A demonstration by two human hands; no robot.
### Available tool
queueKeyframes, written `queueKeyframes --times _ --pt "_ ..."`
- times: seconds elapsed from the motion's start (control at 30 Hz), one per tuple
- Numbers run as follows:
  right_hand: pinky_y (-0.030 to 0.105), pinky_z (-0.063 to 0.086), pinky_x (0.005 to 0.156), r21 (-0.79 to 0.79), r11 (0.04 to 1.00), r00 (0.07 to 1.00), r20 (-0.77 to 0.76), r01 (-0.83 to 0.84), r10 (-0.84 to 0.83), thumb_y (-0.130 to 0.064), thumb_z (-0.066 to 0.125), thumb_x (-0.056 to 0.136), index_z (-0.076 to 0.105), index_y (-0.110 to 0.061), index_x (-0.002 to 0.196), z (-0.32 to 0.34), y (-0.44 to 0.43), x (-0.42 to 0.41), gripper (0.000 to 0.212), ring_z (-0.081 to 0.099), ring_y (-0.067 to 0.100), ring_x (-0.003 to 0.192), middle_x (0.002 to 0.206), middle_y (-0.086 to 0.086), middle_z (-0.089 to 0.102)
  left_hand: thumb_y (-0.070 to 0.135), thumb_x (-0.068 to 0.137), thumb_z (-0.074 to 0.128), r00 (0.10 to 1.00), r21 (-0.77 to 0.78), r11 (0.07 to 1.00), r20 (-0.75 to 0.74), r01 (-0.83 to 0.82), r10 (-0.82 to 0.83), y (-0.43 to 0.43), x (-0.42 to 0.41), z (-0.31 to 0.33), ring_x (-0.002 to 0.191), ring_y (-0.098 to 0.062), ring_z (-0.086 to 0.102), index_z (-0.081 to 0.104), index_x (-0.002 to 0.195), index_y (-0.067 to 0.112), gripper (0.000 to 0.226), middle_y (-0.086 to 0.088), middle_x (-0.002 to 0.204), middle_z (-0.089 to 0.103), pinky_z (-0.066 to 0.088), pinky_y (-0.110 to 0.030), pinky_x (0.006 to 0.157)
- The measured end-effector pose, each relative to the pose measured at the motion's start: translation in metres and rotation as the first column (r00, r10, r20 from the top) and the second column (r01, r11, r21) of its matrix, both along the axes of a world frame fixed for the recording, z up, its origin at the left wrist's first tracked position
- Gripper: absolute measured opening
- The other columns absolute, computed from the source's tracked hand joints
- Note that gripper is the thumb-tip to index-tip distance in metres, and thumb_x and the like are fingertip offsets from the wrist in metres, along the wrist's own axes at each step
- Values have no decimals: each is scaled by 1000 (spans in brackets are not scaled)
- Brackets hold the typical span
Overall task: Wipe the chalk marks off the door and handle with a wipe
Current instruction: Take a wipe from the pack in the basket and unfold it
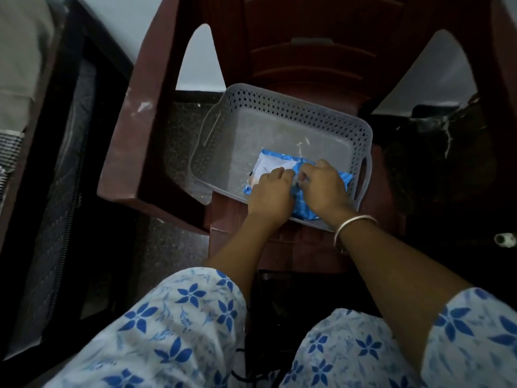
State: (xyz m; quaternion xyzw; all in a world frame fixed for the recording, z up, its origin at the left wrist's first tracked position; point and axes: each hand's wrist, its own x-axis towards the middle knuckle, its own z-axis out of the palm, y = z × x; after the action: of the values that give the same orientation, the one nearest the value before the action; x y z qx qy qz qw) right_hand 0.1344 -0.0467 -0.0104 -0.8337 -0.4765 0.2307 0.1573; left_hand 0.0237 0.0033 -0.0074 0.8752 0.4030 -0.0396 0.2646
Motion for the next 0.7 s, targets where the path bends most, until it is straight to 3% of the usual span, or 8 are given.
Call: queueKeyframes --times 0.17,0.33,0.43,0.57,0.63,0.7 --pt "35 41 67 128 972 949 -272 199 -159 2 55 83 55 -3 80 -2 -6 3 6 52 24 72 77 6 53 22 85 55 999 -49 998 -7 -43 43 2 4 -1 106 -35 50 49 119 10 37 -15 119 53 46 -45 81" --pt "32 44 62 136 813 704 -593 566 -391 0 49 90 50 -17 87 8 -2 6 17 56 25 70 79 14 59 30 88 55 991 -96 989 60 -112 118 1 11 -2 103 -35 53 52 118 10 36 -17 117 55 44 -42 84" --pt "38 50 69 91 783 549 -762 615 -343 5 40 93 56 -21 81 21 -1 8 32 59 24 76 81 10 62 25 88 58 949 -212 968 253 -135 188 2 17 7 102 -28 55 55 115 7 33 -14 112 60 39 -31 82" --pt "31 52 67 23 728 335 -897 685 -287 4 39 92 58 -15 80 43 -4 11 29 61 17 76 85 7 64 16 88 58 863 -335 934 429 -125 269 4 21 28 93 -20 59 59 108 7 23 -6 100 65 45 -29 81" --pt "30 50 67 24 704 292 -919 710 -264 0 46 91 58 -14 81 55 -6 14 21 61 17 76 84 7 66 14 87 59 838 -373 921 464 -109 288 4 23 39 79 -14 57 62 99 6 14 2 84 64 43 -19 70" --pt "30 48 68 61 698 318 -916 713 -244 -2 52 90 58 -14 83 69 -12 18 15 61 18 76 84 6 66 12 86 61 814 -435 895 482 -98 323 3 28 52 68 -9 52 61 95 7 10 5 74 58 40 -17 63"
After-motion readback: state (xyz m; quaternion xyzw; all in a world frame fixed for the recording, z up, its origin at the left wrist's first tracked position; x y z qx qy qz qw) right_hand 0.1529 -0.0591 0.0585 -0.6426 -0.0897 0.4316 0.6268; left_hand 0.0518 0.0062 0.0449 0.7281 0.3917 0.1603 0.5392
